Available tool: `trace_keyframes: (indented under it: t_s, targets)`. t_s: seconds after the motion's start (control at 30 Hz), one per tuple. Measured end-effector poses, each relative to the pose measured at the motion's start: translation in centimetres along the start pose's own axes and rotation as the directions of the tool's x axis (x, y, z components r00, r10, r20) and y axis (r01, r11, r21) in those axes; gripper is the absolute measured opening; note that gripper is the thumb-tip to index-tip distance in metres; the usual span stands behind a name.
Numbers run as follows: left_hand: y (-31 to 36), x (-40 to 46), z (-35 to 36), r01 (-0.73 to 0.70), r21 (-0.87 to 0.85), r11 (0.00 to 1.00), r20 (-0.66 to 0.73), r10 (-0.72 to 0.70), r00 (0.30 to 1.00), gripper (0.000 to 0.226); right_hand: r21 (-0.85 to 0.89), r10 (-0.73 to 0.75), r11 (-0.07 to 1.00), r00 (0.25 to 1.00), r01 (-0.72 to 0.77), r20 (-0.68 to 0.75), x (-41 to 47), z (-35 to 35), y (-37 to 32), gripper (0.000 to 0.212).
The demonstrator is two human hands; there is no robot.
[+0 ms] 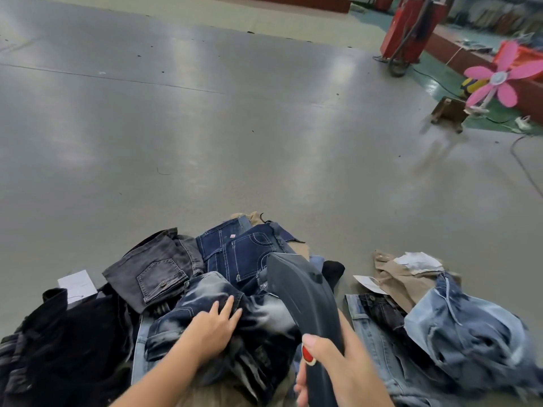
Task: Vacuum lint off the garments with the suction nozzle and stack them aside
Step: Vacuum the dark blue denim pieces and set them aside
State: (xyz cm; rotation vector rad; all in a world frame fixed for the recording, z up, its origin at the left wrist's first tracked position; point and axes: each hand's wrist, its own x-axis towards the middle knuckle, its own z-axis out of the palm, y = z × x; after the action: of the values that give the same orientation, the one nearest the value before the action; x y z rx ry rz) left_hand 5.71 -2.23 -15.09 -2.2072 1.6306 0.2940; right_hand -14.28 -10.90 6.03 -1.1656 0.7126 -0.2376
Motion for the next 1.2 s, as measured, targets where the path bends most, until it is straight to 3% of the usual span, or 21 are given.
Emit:
trace_keyframes:
  t_s: [0.1, 0.13, 0.2, 0.33, 0.4, 0.5, 0.57, 0.67, 0.73, 0.8, 0.87, 0.9, 0.97, 1.07, 1.2]
  targets:
    - [-1.9, -0.3, -0.8, -0.170, -0.007, 0.985, 0.011, 0.170, 0.985, 0.058, -0.039, -0.002, 0.999, 1.000, 0.003, 0.022, 0.1, 0.2, 0.4, 0.038]
    - [-1.9, -1.1, -1.1, -0.146, 0.007, 0.989, -0.055, 0.146, 0.988, 0.063, -0.057, 0.002, 0.998, 1.000, 0.000, 0.025, 0.0, 0.3, 0.6, 0.040]
    - [-0.9, -2.7, -1.0, -0.024, -0.012, 1.000, -0.037, 0.023, 0.999, 0.083, -0.080, 0.015, 0.997, 0.999, -0.012, 0.029, -0.1, 0.5, 1.0, 0.046]
    - [2.0, -3.5, 3.5, 0.130, -0.187, 0.974, -0.198, -0.167, 0.966, 0.126, -0.071, 0.003, 0.997, 0.999, 0.000, 0.040, -0.2, 0.5, 1.6, 0.056]
    - [2.6, -3.0, 4.7, 0.119, -0.208, 0.971, -0.325, -0.184, 0.928, 0.103, -0.039, -0.014, 0.999, 0.999, 0.015, 0.038, 0.1, 0.4, 1.6, 0.059]
    - [2.4, -1.4, 5.2, 0.140, -0.244, 0.960, -0.316, -0.215, 0.924, 0.088, -0.033, -0.056, 0.998, 0.998, 0.056, 0.020, 1.0, 0.4, 1.7, 0.069]
    - [1.9, -0.3, 4.9, 0.152, -0.282, 0.947, -0.205, -0.215, 0.955, 0.088, -0.045, -0.062, 0.997, 0.998, 0.063, 0.020, 1.8, 0.4, 1.7, 0.074]
    - [0.8, 0.9, 1.6, 0.086, -0.324, 0.942, -0.027, -0.100, 0.995, 0.087, -0.091, -0.048, 0.995, 0.999, 0.050, 0.021, 2.3, 0.3, 1.9, 0.071]
    - [-0.3, 1.1, -1.6, 0.112, -0.265, 0.958, 0.117, -0.083, 0.990, 0.065, -0.096, -0.011, 0.995, 1.000, 0.013, 0.017, 2.3, 0.3, 2.2, 0.059]
    - [-1.4, 1.0, -6.1, 0.147, -0.392, 0.908, 0.160, -0.090, 0.983, 0.042, -0.070, 0.014, 0.997, 0.999, -0.012, 0.035, 2.0, 0.5, 2.5, 0.051]
    - [-2.7, 0.2, -10.6, 0.141, -0.591, 0.794, 0.168, -0.050, 0.985, 0.031, -0.008, 0.030, 1.000, 0.997, -0.029, 0.068, 1.7, 1.0, 2.6, 0.052]
    - [-3.1, -0.5, -12.6, 0.131, -0.725, 0.676, 0.180, 0.002, 0.984, 0.027, 0.044, 0.029, 0.998, 0.996, -0.033, 0.088, 1.5, 1.2, 2.6, 0.056]
    - [-3.4, -2.5, -15.4, 0.165, -0.923, 0.348, 0.220, 0.124, 0.968, 0.023, 0.159, 0.022, 0.986, 0.988, -0.046, 0.153, 1.1, 1.8, 2.4, 0.064]
    - [-3.9, -5.4, -16.9, 0.417, -0.908, 0.032, 0.417, 0.166, 0.894, 0.024, 0.208, -0.020, 0.978, 0.986, -0.016, 0.168, 0.9, 2.1, 1.8, 0.055]
    - [-5.5, -8.3, -16.3, 0.490, -0.844, -0.216, 0.448, 0.217, 0.867, 0.028, 0.213, -0.058, 0.976, 0.995, 0.039, 0.086, 0.9, 1.4, 1.1, 0.047]
